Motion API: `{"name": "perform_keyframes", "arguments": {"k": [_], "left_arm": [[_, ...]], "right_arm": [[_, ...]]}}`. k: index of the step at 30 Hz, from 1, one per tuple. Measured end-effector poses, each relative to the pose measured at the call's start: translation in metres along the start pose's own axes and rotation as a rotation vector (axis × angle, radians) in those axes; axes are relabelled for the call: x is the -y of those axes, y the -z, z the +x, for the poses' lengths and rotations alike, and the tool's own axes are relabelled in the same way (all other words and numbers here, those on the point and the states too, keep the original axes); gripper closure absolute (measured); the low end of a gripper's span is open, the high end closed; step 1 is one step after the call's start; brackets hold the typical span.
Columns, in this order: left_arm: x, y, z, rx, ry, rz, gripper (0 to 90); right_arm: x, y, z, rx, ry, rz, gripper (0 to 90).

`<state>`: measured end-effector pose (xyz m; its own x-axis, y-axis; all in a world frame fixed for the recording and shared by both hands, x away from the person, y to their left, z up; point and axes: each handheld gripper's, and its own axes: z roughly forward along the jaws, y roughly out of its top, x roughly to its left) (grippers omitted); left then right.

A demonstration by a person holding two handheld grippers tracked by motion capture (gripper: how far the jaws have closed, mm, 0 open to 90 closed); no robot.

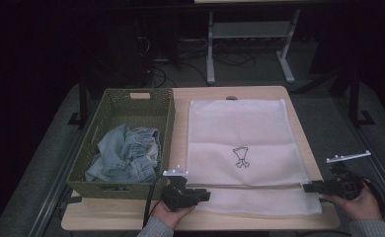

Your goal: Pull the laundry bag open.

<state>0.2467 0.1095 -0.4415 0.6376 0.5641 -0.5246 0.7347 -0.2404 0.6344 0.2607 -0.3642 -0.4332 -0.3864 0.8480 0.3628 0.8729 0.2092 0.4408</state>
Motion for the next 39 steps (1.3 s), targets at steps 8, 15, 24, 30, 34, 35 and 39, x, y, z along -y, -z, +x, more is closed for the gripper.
{"name": "perform_keyframes", "arguments": {"k": [8,15,24,30,34,35,39], "left_arm": [[-0.002,0.002,-0.003,0.018,-0.011,-0.006,65.9],[-0.005,0.003,-0.005,0.031,-0.018,-0.006,61.7],[-0.009,0.005,-0.006,0.037,-0.022,0.0,57.2],[-0.011,0.004,-0.006,0.039,-0.019,-0.001,55.7],[-0.011,0.005,-0.006,0.046,-0.017,-0.002,54.7],[-0.012,0.005,-0.007,0.048,-0.018,-0.001,54.5],[-0.014,0.007,-0.008,0.064,-0.028,-0.001,52.9]], "right_arm": [[-0.003,0.003,0.016,0.011,0.047,-0.038,50.9],[-0.009,0.007,0.028,0.02,0.086,-0.061,48.3],[-0.012,0.013,0.034,0.032,0.11,-0.069,45.2],[-0.012,0.02,0.032,0.043,0.107,-0.083,44.1],[-0.012,0.018,0.036,0.032,0.124,-0.081,43.5],[-0.012,0.018,0.037,0.029,0.126,-0.082,43.4],[-0.012,0.015,0.043,0.015,0.153,-0.088,42.1]]}}
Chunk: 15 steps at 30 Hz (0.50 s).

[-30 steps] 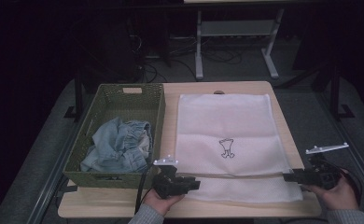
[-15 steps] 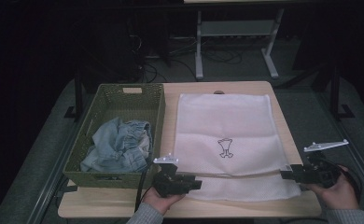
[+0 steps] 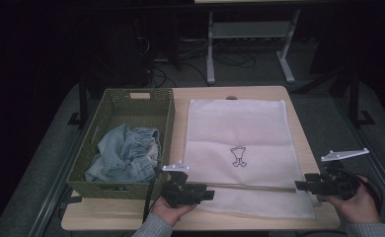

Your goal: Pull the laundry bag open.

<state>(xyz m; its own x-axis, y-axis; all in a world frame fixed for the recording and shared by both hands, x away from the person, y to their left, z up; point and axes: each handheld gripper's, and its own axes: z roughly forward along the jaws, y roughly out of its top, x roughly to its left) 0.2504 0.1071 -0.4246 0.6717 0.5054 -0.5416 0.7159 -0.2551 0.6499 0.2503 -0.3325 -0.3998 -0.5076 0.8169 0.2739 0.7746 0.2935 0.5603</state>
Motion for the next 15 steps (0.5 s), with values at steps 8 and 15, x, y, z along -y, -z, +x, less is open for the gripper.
{"name": "perform_keyframes", "arguments": {"k": [8,15], "left_arm": [[-0.003,0.003,-0.002,0.032,-0.029,0.004,49.1],[-0.006,0.005,-0.005,0.088,-0.07,0.018,44.7]], "right_arm": [[-0.007,-0.007,0.02,-0.03,0.05,-0.013,40.0],[-0.015,-0.025,0.038,-0.059,0.104,0.01,39.2]]}}
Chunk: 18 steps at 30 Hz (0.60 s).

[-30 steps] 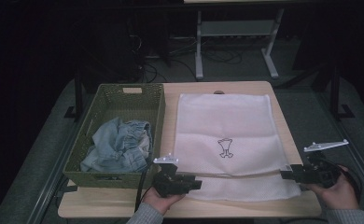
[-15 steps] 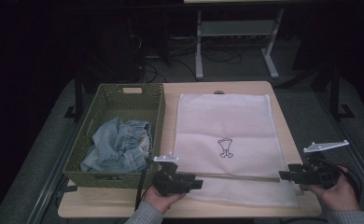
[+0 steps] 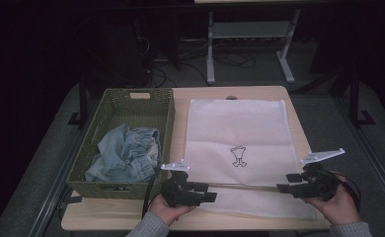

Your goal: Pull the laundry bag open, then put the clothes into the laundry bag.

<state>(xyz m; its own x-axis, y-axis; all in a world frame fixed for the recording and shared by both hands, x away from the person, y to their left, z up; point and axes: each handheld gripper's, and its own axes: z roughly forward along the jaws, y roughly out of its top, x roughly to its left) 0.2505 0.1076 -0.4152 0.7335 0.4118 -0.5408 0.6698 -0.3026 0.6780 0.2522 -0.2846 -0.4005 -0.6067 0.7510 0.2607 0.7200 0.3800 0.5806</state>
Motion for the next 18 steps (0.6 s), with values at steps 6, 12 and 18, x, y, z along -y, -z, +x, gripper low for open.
{"name": "perform_keyframes", "arguments": {"k": [6,12,18], "left_arm": [[-0.006,0.011,0.001,0.089,0.012,-0.01,37.4],[-0.018,0.025,0.004,0.132,0.035,0.042,31.6],[-0.032,0.055,0.02,0.192,0.092,0.046,29.6]], "right_arm": [[-0.006,-0.018,0.012,-0.03,0.044,0.027,38.3],[-0.007,-0.031,0.018,-0.049,0.064,0.05,37.1],[-0.004,-0.035,0.017,-0.051,0.058,0.046,36.0]]}}
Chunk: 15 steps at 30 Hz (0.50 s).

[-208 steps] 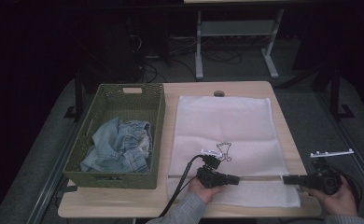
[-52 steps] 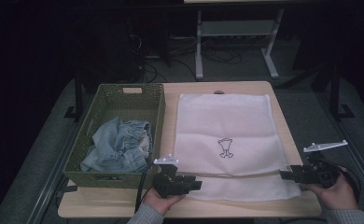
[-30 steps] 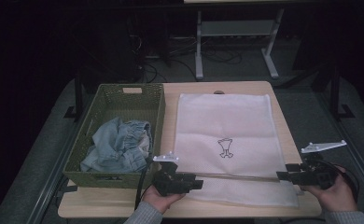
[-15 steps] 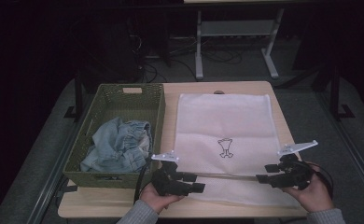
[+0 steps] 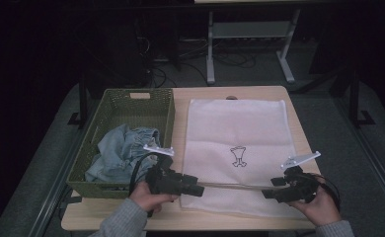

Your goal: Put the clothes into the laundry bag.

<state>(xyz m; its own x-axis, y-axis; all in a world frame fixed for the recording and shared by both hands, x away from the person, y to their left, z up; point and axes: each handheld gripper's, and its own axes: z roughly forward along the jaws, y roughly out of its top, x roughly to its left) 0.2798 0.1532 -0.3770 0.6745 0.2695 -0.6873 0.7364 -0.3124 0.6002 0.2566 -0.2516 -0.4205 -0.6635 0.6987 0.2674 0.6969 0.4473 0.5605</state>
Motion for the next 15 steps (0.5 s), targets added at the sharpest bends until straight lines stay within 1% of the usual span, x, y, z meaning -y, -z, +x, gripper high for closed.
{"name": "perform_keyframes", "arguments": {"k": [1,2,3,5,7,10,11,12,13,14,15], "left_arm": [[-0.001,0.005,0.001,0.003,0.005,-0.003,29.5],[-0.002,0.013,0.002,0.005,0.012,-0.018,29.4],[-0.003,0.02,0.003,-0.002,0.021,-0.03,29.4],[-0.004,0.032,0.006,-0.003,0.032,-0.039,28.6],[-0.005,0.047,0.01,-0.035,0.043,-0.053,28.4],[-0.005,0.073,0.015,-0.041,0.063,-0.101,27.0],[-0.005,0.08,0.016,-0.047,0.062,-0.103,26.8],[-0.006,0.089,0.018,-0.071,0.062,-0.102,26.4],[-0.005,0.092,0.018,-0.078,0.069,-0.107,26.1],[-0.005,0.1,0.02,-0.093,0.072,-0.118,25.8],[-0.005,0.11,0.023,-0.122,0.079,-0.131,25.8]], "right_arm": [[0.0,0.0,0.0,0.001,-0.001,-0.001,35.8],[0.001,0.0,0.001,0.001,0.001,-0.003,35.7],[0.001,0.0,0.002,-0.002,0.002,-0.005,35.5],[0.002,0.0,0.002,-0.007,0.0,-0.003,34.9],[0.003,-0.001,0.003,-0.007,0.002,-0.003,34.8],[0.003,-0.002,0.003,-0.007,0.0,-0.002,34.7],[0.002,-0.003,0.003,-0.007,0.002,-0.003,34.7],[0.002,-0.004,0.003,-0.007,0.002,-0.002,34.5],[0.002,-0.005,0.003,-0.005,0.006,-0.005,34.2],[0.002,-0.007,0.003,-0.006,0.012,-0.006,33.9],[0.002,-0.007,0.003,-0.006,0.012,-0.005,33.8]]}}
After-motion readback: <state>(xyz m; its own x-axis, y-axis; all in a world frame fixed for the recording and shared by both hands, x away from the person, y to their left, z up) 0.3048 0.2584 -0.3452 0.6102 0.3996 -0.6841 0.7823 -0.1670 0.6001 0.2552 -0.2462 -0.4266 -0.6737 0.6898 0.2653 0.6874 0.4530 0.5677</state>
